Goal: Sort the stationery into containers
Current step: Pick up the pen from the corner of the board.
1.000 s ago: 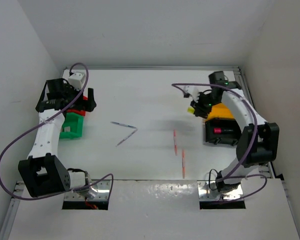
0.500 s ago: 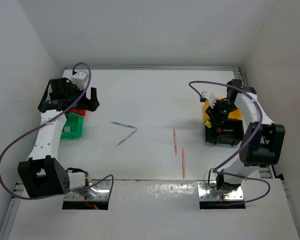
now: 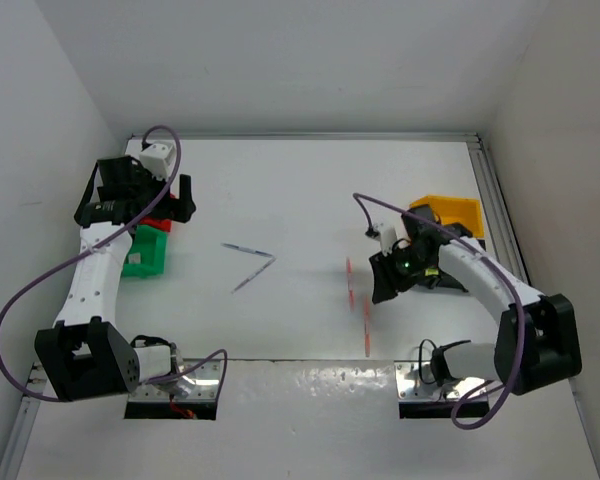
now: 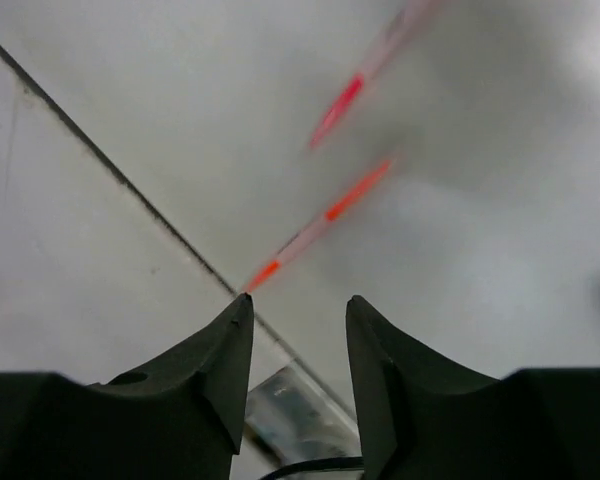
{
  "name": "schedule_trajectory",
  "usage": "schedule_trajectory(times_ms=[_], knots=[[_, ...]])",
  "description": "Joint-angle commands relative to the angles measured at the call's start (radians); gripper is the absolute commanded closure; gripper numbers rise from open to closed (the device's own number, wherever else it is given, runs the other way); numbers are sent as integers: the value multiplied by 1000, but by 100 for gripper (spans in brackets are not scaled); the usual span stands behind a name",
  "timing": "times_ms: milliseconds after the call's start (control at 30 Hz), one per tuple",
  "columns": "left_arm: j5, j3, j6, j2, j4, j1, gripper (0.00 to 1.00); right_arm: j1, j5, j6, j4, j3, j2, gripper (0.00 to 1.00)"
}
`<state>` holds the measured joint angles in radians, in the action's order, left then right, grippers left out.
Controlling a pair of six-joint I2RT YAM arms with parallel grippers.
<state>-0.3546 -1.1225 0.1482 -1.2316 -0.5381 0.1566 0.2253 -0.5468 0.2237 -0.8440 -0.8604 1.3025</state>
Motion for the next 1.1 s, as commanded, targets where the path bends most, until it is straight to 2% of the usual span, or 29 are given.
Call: schedule_trajectory(times_ms=[0, 33, 100, 233, 433, 700, 867, 1067], knots=[[19, -10, -9, 44, 3, -11, 0, 78, 120, -392, 95, 128, 7, 59], [22, -5, -6, 46, 3, -9, 0, 101, 231, -479, 118, 144, 11, 60], [23, -3, -6, 53, -2, -9, 0, 166, 304, -541, 135, 172, 18, 61], [29, 4, -6, 60, -2, -9, 0, 281, 349, -641, 161, 162, 27, 61], [36, 4, -7, 66, 0, -8, 0, 347, 462, -696, 201, 147, 99, 61], [46, 12, -6, 84, 6, -9, 0, 393, 466, -693, 209, 86, 245, 68], [52, 13, -1, 87, 1, -9, 0, 393, 455, -681, 223, 83, 290, 80], [48, 27, -10, 84, 15, -8, 0, 375, 453, -675, 232, 98, 293, 86]])
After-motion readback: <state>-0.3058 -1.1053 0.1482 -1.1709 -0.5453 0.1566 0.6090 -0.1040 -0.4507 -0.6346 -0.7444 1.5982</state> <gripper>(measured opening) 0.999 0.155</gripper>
